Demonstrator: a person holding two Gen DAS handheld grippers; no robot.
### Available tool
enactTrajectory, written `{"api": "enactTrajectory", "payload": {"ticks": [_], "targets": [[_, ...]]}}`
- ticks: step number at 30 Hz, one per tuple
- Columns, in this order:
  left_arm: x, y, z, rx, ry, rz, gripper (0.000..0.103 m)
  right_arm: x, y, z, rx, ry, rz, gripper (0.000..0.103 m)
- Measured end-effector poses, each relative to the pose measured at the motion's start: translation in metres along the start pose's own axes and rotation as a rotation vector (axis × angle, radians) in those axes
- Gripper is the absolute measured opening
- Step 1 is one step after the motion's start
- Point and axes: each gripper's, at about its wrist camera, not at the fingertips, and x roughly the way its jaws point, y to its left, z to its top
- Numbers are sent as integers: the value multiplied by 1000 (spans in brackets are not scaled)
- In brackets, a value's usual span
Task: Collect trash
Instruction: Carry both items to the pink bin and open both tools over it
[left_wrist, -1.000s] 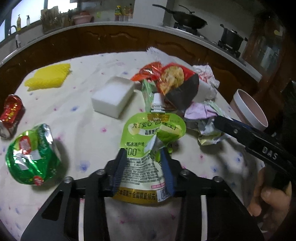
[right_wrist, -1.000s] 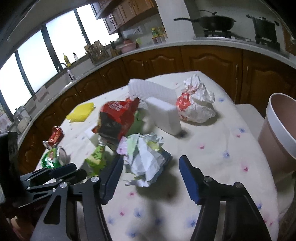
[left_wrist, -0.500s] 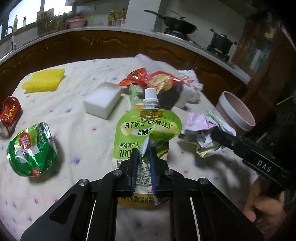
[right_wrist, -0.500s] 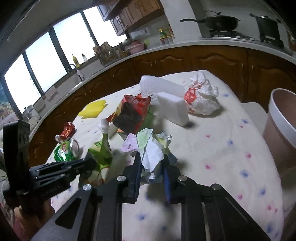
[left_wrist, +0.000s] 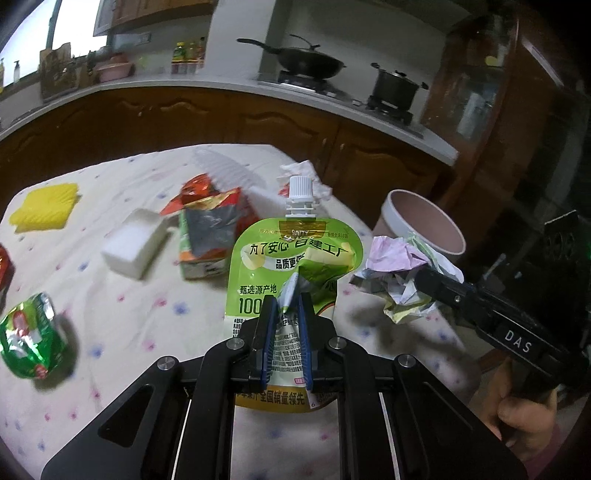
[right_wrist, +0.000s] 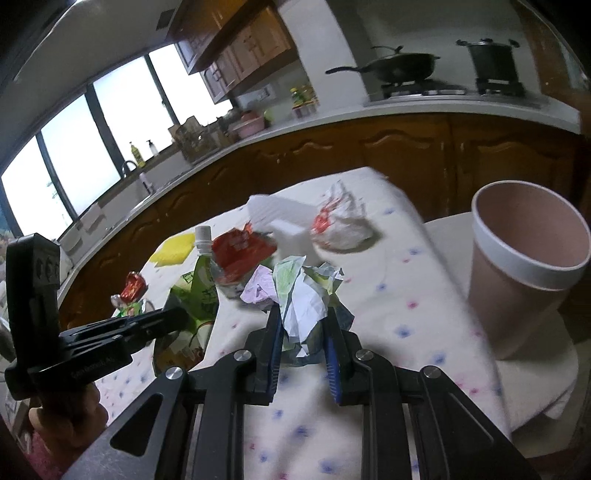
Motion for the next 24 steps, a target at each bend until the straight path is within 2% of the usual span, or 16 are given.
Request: {"api": "enactTrajectory", "payload": {"ticks": [12,24], "targets": [[7,-35,23,36,-14,-62,11,-26,-30,15,38,-72,-48,21],[37,-96,55,133,-19,-139,11,-56,-82,29,102,-137,-149,21]]}}
